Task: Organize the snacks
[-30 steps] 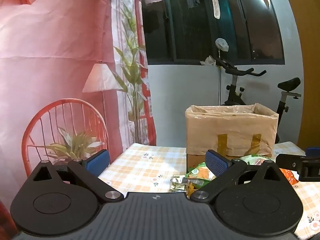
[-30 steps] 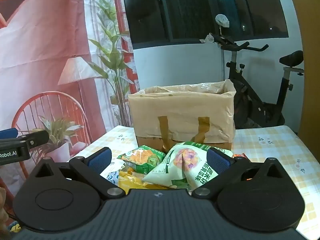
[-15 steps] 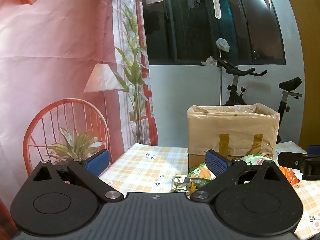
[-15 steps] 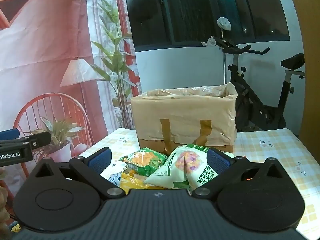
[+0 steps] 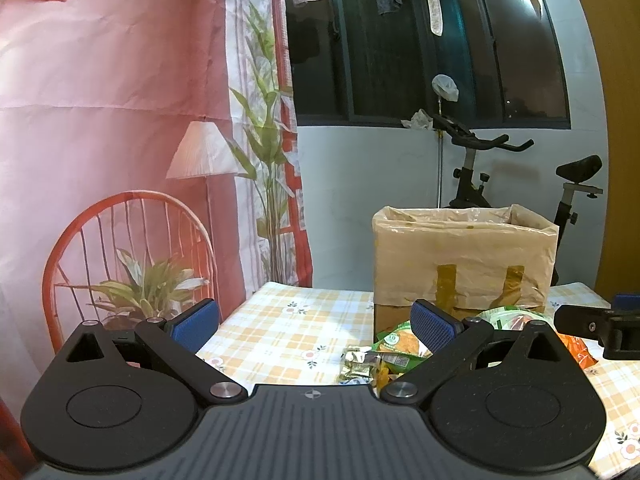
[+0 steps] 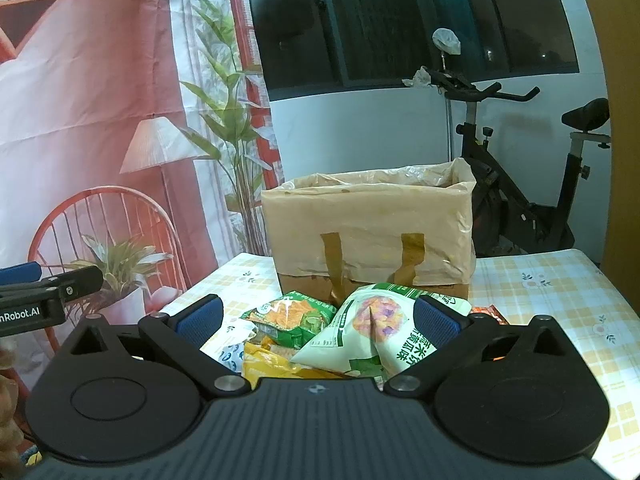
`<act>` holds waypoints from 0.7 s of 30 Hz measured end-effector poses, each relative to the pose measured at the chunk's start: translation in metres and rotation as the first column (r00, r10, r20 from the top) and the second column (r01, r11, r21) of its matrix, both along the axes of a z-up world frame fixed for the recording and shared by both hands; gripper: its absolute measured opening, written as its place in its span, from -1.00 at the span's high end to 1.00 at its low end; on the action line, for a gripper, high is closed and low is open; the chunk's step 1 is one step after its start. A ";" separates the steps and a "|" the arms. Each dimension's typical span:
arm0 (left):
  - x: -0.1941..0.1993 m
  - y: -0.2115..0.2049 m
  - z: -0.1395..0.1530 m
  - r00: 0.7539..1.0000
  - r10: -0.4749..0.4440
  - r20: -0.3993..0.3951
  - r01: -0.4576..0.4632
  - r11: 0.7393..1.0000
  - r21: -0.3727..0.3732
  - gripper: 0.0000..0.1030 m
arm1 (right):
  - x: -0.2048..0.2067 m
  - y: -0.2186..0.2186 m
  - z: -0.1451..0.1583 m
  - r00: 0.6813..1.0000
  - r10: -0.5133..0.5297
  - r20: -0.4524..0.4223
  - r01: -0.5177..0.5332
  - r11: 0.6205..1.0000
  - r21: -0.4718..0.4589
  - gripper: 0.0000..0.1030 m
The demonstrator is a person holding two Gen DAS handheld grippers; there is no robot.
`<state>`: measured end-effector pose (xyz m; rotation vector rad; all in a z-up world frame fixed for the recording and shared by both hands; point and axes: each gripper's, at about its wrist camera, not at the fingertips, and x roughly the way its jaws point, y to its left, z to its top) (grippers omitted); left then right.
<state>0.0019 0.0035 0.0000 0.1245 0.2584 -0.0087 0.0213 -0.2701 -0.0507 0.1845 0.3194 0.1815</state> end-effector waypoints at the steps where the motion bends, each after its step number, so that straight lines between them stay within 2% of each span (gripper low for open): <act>1: 0.001 0.000 0.000 1.000 0.000 -0.003 0.000 1.000 -0.001 -0.99 | 0.000 0.000 0.000 1.000 -0.001 -0.001 0.001 1.000 -0.001 -1.00; 21: 0.005 0.001 -0.003 1.000 -0.015 -0.014 0.015 1.000 -0.012 -0.99 | 0.000 0.000 0.000 1.000 0.000 0.000 0.000 1.000 -0.001 -1.00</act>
